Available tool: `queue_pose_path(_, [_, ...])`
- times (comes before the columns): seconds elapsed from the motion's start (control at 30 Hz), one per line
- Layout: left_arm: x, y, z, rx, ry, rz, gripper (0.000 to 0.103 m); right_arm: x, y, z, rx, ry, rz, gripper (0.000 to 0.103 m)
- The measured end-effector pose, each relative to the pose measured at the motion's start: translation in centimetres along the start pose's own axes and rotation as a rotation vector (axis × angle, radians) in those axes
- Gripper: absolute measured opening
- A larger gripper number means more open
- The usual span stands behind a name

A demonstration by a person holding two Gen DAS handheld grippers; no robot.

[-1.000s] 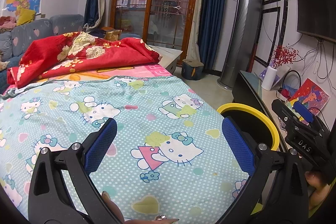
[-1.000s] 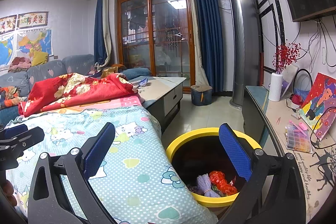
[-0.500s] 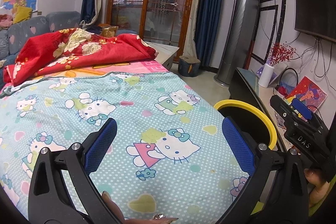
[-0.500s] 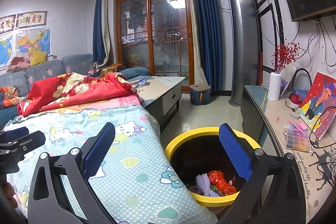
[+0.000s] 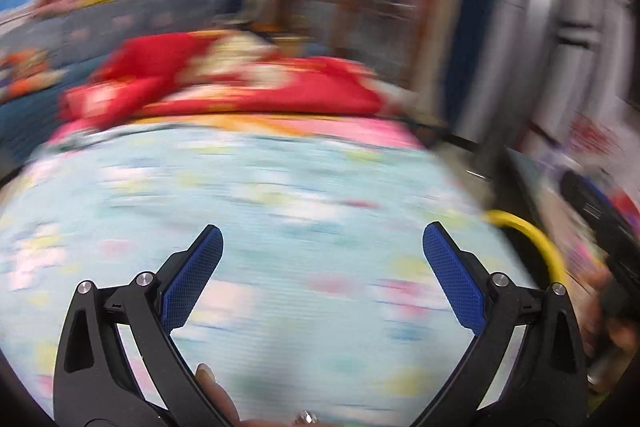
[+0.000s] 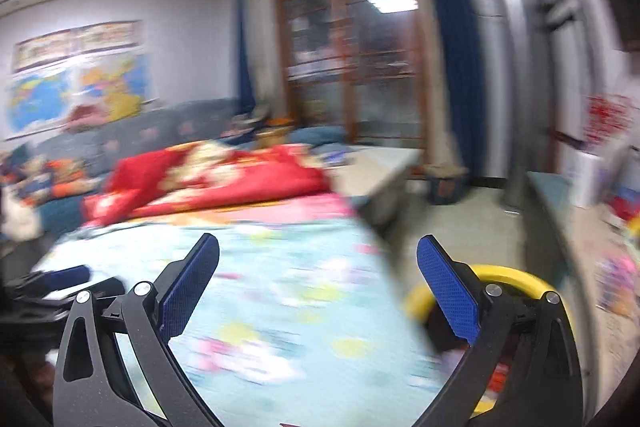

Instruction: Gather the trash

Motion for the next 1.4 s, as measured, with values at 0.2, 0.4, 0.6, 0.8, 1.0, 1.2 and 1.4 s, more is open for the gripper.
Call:
queue_pose_path(0.2, [22.0,-2.2,0.7,0.111,0.21,0.483,0.092,17.9,-10.3,-1.8,0.311,0.163,0.322,0.096])
queue_pose_path(0.4, [33.3,-5.3,-2.7,0.238,0.354,0.687,0.092,31.6,-19.9,-8.9,0.603,0.309,0.361,0.096])
queue_pose_path(0.6, [34.9,-6.1,-3.7,0.306,0.426,0.654,0.093,33.4,-22.3,-12.2,0.638,0.388,0.3,0.098])
queue_pose_path(0.8, [34.6,-6.2,-3.5,0.312,0.417,0.662,0.093,33.1,-22.0,-12.5,0.637,0.384,0.302,0.098])
queue_pose_path(1.0, [34.8,-6.0,-3.7,0.311,0.417,0.661,0.093,33.1,-22.1,-12.5,0.637,0.383,0.302,0.098])
queue_pose_path(1.2, [34.8,-5.9,-3.7,0.311,0.417,0.661,0.093,33.0,-22.0,-12.5,0.637,0.383,0.302,0.098])
queue_pose_path(1.4, [34.8,-5.9,-3.7,0.311,0.418,0.661,0.093,33.1,-22.0,-12.5,0.636,0.383,0.302,0.098])
Point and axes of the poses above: each gripper's, at about its wrist camera, not at the fingertips, and y roughly against the way its jaws point, x to its left, z to its top, the point moved 5 cm from there along -y, roughly the way its jaws point, and after that the axes turned 1 degree about -y, right-handed, at the moved point
